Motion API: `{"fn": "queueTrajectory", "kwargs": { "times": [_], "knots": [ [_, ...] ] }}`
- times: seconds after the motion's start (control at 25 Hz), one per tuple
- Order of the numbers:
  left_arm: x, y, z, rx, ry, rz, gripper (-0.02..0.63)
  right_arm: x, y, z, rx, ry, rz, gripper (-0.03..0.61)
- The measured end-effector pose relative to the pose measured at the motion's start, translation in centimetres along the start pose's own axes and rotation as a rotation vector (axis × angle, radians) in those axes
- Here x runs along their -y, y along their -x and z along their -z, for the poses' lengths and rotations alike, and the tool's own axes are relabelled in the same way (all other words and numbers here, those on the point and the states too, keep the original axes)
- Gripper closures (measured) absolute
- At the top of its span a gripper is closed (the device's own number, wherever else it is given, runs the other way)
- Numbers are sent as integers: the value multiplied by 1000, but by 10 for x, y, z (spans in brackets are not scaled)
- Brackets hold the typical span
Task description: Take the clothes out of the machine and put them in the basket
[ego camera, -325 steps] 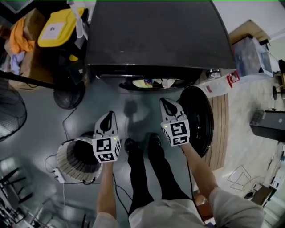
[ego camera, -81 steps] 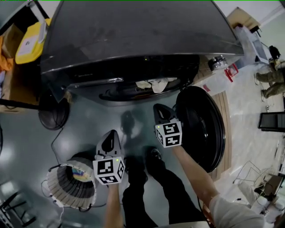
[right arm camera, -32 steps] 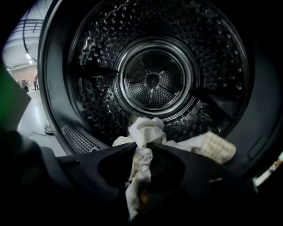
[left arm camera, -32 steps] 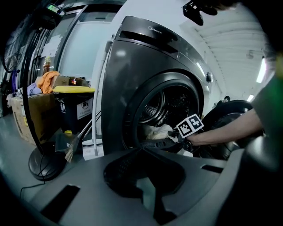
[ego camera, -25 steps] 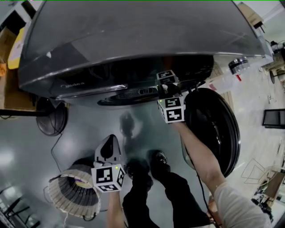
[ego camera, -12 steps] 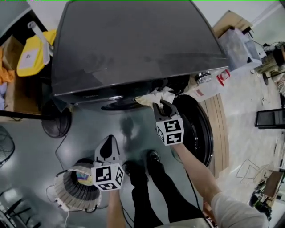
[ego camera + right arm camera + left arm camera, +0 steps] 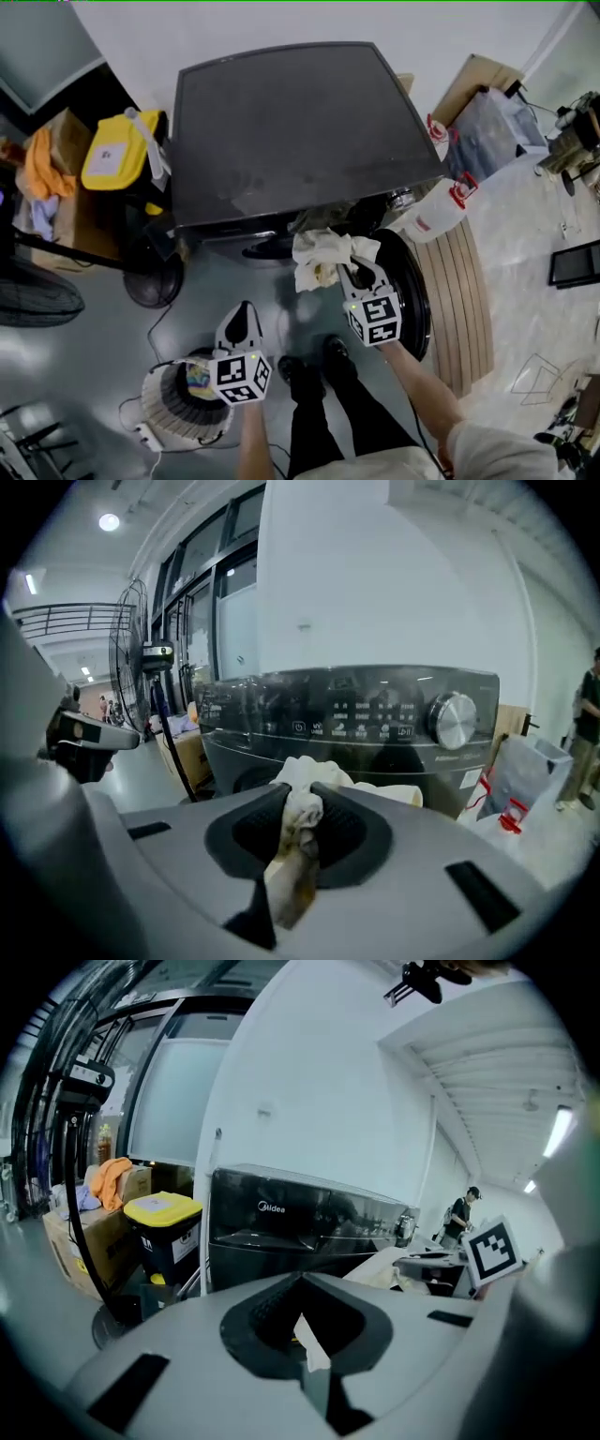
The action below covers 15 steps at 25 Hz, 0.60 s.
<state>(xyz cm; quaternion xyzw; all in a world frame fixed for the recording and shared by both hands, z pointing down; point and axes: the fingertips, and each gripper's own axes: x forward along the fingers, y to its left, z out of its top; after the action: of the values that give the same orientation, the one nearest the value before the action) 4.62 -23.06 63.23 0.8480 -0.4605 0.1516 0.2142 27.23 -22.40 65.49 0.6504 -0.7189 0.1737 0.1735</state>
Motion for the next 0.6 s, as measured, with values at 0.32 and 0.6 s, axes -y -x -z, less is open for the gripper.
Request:
{"fn": "queueTrajectory", "kwargs": {
  "times": [0.32,0.6],
  "knots": [
    [28,61,-51,57,33,-60,595,-12,83,-89,104,27,-44,499],
    [35,117,-113,130,7,-142,595,-24,136,-172,185,69,-126,499]
  ]
}}
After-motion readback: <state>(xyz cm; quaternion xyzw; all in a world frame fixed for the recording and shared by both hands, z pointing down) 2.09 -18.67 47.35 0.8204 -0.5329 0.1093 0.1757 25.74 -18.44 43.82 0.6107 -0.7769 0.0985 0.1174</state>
